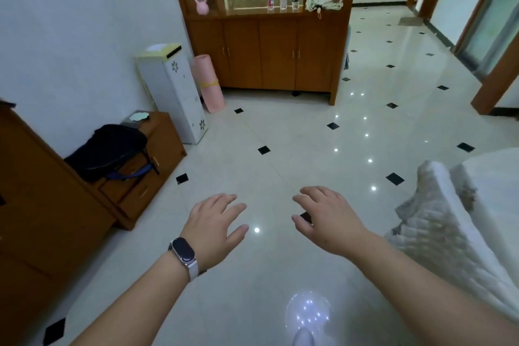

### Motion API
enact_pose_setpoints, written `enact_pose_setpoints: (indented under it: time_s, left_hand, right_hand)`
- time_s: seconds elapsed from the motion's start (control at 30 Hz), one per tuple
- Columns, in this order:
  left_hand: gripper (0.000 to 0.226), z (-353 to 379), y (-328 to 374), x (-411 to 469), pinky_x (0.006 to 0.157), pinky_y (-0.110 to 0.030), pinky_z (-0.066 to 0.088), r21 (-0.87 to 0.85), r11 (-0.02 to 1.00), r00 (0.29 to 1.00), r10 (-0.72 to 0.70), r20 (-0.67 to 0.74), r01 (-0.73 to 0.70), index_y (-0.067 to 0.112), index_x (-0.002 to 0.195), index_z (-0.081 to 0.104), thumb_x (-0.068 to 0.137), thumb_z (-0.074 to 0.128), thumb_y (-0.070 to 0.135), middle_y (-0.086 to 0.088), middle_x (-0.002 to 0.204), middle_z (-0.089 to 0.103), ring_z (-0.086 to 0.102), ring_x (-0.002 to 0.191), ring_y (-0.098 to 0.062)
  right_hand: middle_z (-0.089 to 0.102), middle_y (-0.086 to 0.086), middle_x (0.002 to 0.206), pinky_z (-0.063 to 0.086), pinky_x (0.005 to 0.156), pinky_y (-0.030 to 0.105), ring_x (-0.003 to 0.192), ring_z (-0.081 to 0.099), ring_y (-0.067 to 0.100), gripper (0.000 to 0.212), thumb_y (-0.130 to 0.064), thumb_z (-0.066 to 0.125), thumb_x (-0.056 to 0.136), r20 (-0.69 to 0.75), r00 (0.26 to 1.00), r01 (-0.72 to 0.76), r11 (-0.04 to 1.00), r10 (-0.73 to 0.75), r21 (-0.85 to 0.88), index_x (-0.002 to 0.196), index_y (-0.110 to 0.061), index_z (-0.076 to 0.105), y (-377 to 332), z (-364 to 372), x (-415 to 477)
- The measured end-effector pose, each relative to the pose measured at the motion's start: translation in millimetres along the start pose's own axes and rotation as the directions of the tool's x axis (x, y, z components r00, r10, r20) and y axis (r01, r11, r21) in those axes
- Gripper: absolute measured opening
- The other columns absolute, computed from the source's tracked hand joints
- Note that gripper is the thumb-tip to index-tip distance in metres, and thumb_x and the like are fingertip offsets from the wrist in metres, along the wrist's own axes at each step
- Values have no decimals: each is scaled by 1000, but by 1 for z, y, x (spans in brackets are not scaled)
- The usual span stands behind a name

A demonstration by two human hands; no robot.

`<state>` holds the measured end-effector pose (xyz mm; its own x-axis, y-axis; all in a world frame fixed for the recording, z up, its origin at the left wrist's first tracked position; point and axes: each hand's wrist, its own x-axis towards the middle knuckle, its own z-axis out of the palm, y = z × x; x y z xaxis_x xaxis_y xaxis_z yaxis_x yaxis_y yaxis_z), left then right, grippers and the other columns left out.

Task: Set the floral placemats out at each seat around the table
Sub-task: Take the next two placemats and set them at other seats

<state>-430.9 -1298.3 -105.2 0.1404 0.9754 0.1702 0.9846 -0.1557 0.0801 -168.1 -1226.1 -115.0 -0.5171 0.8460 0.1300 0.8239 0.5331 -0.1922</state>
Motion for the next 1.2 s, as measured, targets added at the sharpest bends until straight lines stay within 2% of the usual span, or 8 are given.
enact_pose_setpoints:
  time_s: [0.13, 0.23, 0.53, 0.67, 0.77, 0.9, 1.1, 1.2]
  left_hand:
    - [48, 0, -1, 81, 94, -42, 46, 52, 996, 997, 77, -22, -76, 28, 118, 65, 87, 40, 54, 2, 123, 64, 58, 116, -24]
    - [48, 3, -4, 130, 96, -42, 43, 39, 995, 995, 93, -26, -92, 28, 121, 62, 87, 41, 53, 2, 127, 62, 54, 121, -23]
    - [47, 38, -41, 240, 99, -40, 39, -22, 989, 987, 142, -76, -144, 26, 119, 64, 87, 42, 52, 1, 127, 62, 53, 122, -24]
    - [47, 59, -69, 304, 96, -42, 42, -63, 978, 978, 196, -73, -200, 24, 118, 64, 87, 42, 52, 0, 124, 63, 56, 119, -26]
    - [48, 74, -97, 364, 96, -44, 43, -94, 969, 972, 225, -63, -230, 25, 118, 65, 87, 42, 53, 0, 126, 63, 55, 120, -25]
    - [47, 84, -129, 453, 94, -44, 45, -126, 937, 945, 321, -62, -326, 24, 117, 65, 87, 42, 52, -1, 124, 63, 57, 118, -26]
    - [47, 95, -137, 562, 93, -44, 46, -180, 858, 877, 471, -92, -480, 22, 116, 66, 87, 43, 51, -3, 123, 63, 58, 115, -26]
    - [47, 102, -121, 601, 94, -44, 45, -219, 817, 845, 527, -94, -534, 23, 117, 65, 86, 42, 50, -2, 125, 63, 56, 118, -26]
  right_hand:
    - [59, 2, 134, 39, 103, 41, 126, 51, 26, 60, -55, 31, 86, 17, 1000, -17, 1000, 17, -17, 126, -23, 60, 44, -13, 55]
    - [52, 0, 141, 32, 108, 38, 132, 43, 24, 66, -57, 23, 85, 29, 999, -30, 999, 31, -33, 134, -24, 54, 70, -24, 89]
    - [53, -1, 139, 33, 106, 37, 129, 46, 23, 54, -51, 34, 90, 33, 988, -149, 987, 151, -50, 130, -22, 57, 117, -19, 174]
    - [53, -2, 138, 34, 107, 37, 128, 46, 22, 67, -57, 21, 85, 67, 978, -195, 978, 200, -67, 130, -23, 57, 136, -3, 223]
    - [51, -4, 140, 31, 107, 35, 130, 44, 20, 59, -55, 28, 90, 56, 962, -262, 960, 268, -95, 133, -24, 55, 152, 2, 271]
    - [48, -7, 142, 29, 106, 33, 132, 41, 18, 45, -47, 44, 97, 24, 934, -353, 931, 357, -96, 136, -26, 52, 166, -2, 339]
    - [50, -7, 141, 31, 107, 34, 131, 43, 18, 64, -59, 22, 89, -10, 875, -482, 869, 484, -112, 135, -26, 52, 185, -20, 403]
    - [52, -5, 138, 33, 105, 35, 129, 45, 20, 60, -56, 26, 90, -23, 831, -554, 823, 556, -123, 132, -25, 55, 205, -23, 409]
